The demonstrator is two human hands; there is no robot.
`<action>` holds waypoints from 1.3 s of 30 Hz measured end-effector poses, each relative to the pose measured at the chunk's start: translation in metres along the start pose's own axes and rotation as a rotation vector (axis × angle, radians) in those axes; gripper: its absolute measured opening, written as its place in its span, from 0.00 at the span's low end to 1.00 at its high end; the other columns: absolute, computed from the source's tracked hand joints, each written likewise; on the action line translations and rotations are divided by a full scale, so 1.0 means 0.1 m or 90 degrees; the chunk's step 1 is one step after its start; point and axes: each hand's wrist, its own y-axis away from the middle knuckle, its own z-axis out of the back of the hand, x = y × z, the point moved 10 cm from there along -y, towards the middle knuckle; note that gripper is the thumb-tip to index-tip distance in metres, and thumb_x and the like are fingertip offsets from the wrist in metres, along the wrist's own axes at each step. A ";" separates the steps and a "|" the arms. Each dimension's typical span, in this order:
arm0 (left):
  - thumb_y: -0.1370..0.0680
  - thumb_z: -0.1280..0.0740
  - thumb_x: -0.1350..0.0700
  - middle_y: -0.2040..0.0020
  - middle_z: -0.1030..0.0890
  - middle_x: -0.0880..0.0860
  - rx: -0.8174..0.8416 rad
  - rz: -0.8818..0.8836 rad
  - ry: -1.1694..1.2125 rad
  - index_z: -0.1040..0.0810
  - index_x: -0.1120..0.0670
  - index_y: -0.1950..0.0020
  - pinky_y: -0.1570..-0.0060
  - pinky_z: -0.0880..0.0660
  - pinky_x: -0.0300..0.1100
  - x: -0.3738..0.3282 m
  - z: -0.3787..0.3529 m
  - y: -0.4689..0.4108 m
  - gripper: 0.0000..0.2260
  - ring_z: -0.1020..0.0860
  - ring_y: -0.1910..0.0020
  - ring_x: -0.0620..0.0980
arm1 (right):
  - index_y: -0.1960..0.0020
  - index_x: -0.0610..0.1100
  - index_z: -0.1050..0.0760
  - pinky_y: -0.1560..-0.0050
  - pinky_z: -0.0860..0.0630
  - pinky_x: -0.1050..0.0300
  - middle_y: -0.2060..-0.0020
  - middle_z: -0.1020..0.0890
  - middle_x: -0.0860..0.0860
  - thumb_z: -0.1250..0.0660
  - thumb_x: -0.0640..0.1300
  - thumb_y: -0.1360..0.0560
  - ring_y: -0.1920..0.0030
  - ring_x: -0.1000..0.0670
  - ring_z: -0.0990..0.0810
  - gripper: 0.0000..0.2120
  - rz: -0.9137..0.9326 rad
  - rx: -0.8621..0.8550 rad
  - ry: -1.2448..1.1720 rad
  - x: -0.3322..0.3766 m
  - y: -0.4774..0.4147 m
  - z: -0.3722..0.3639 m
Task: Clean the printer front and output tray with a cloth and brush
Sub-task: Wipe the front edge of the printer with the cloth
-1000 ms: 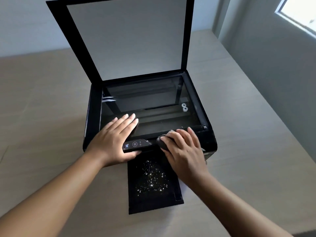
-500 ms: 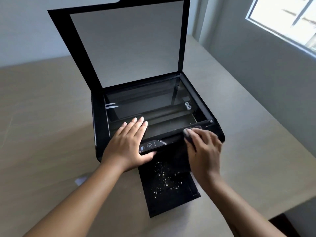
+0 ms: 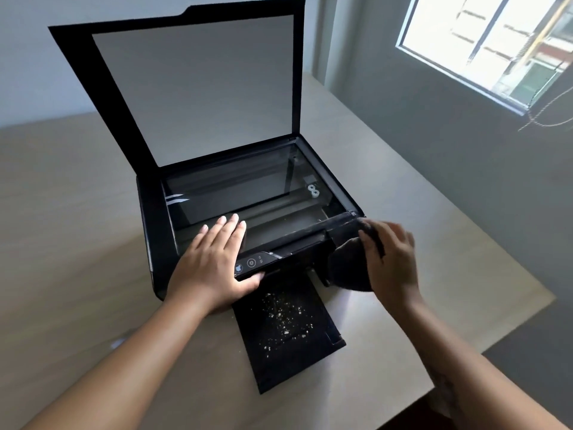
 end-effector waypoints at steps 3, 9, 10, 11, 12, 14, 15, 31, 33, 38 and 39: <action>0.32 0.45 0.28 0.22 0.40 0.53 0.002 0.003 -0.002 0.41 0.55 0.22 0.25 0.46 0.51 0.01 -0.02 0.00 0.46 0.42 0.23 0.52 | 0.43 0.46 0.22 0.44 0.30 0.55 0.46 0.25 0.50 0.35 0.46 0.22 0.45 0.44 0.31 0.09 0.025 0.091 0.065 -0.11 -0.12 -0.25; 0.33 0.43 0.28 0.22 0.39 0.52 0.017 0.013 -0.008 0.40 0.54 0.23 0.25 0.46 0.50 0.01 -0.02 -0.01 0.46 0.41 0.23 0.51 | 0.44 0.47 0.24 0.50 0.26 0.47 0.46 0.26 0.49 0.36 0.47 0.21 0.45 0.42 0.32 0.09 0.078 0.145 0.095 -0.10 -0.34 -0.28; 0.33 0.43 0.28 0.22 0.39 0.51 0.018 0.017 -0.008 0.40 0.54 0.23 0.25 0.47 0.50 0.01 -0.02 -0.02 0.46 0.42 0.23 0.50 | 0.45 0.47 0.24 0.51 0.27 0.47 0.46 0.26 0.49 0.36 0.47 0.21 0.46 0.42 0.32 0.08 0.121 0.163 0.104 -0.03 -0.33 -0.33; 0.33 0.43 0.28 0.22 0.40 0.51 0.020 0.019 -0.006 0.40 0.53 0.22 0.25 0.47 0.49 0.01 -0.01 -0.01 0.46 0.42 0.23 0.50 | 0.45 0.47 0.24 0.51 0.27 0.48 0.46 0.25 0.50 0.37 0.48 0.21 0.47 0.42 0.32 0.08 0.162 0.187 0.120 0.01 -0.32 -0.37; 0.33 0.42 0.27 0.22 0.40 0.50 0.020 0.023 -0.004 0.41 0.53 0.22 0.24 0.48 0.49 0.01 -0.01 -0.01 0.46 0.43 0.23 0.50 | 0.45 0.48 0.24 0.52 0.27 0.48 0.46 0.25 0.51 0.38 0.50 0.21 0.47 0.43 0.31 0.09 0.191 0.211 0.142 0.00 -0.34 -0.39; 0.33 0.42 0.27 0.22 0.40 0.50 0.022 0.026 0.003 0.41 0.53 0.22 0.24 0.48 0.49 0.00 0.01 -0.01 0.45 0.43 0.23 0.49 | 0.46 0.48 0.25 0.52 0.26 0.48 0.47 0.24 0.51 0.39 0.52 0.21 0.49 0.43 0.30 0.10 0.199 0.208 0.185 -0.08 -0.47 -0.34; 0.33 0.42 0.27 0.22 0.40 0.50 0.022 0.029 0.006 0.41 0.53 0.22 0.25 0.47 0.49 0.00 0.01 -0.01 0.45 0.43 0.23 0.49 | 0.48 0.48 0.25 0.53 0.26 0.47 0.49 0.23 0.50 0.40 0.52 0.21 0.51 0.43 0.29 0.10 0.180 0.184 0.191 -0.09 -0.51 -0.30; 0.34 0.39 0.29 0.22 0.40 0.48 0.025 0.047 0.019 0.40 0.51 0.23 0.25 0.45 0.51 -0.01 0.05 -0.01 0.45 0.43 0.23 0.48 | 0.56 0.48 0.26 0.52 0.33 0.50 0.55 0.24 0.52 0.37 0.55 0.25 0.50 0.45 0.30 0.10 0.295 0.147 0.210 0.41 -0.24 -0.64; 0.34 0.39 0.29 0.22 0.40 0.49 0.022 0.048 0.020 0.40 0.52 0.23 0.25 0.44 0.51 0.00 0.06 0.00 0.45 0.43 0.23 0.48 | 0.54 0.50 0.26 0.51 0.33 0.50 0.54 0.25 0.53 0.39 0.57 0.24 0.51 0.46 0.29 0.12 0.334 0.175 0.232 0.34 -0.33 -0.62; 0.34 0.39 0.28 0.23 0.39 0.49 0.022 0.047 0.012 0.39 0.52 0.23 0.25 0.43 0.52 -0.01 0.06 -0.01 0.44 0.42 0.23 0.49 | 0.49 0.53 0.24 0.49 0.34 0.51 0.49 0.25 0.54 0.37 0.55 0.24 0.44 0.45 0.31 0.09 0.290 0.148 0.189 0.17 -0.20 -0.51; 0.33 0.40 0.28 0.23 0.39 0.49 0.024 0.044 0.010 0.39 0.52 0.23 0.25 0.43 0.52 -0.01 0.06 -0.01 0.44 0.42 0.23 0.49 | 0.46 0.53 0.24 0.47 0.34 0.51 0.47 0.25 0.54 0.37 0.54 0.24 0.42 0.45 0.31 0.10 0.326 0.165 0.189 0.20 -0.12 -0.54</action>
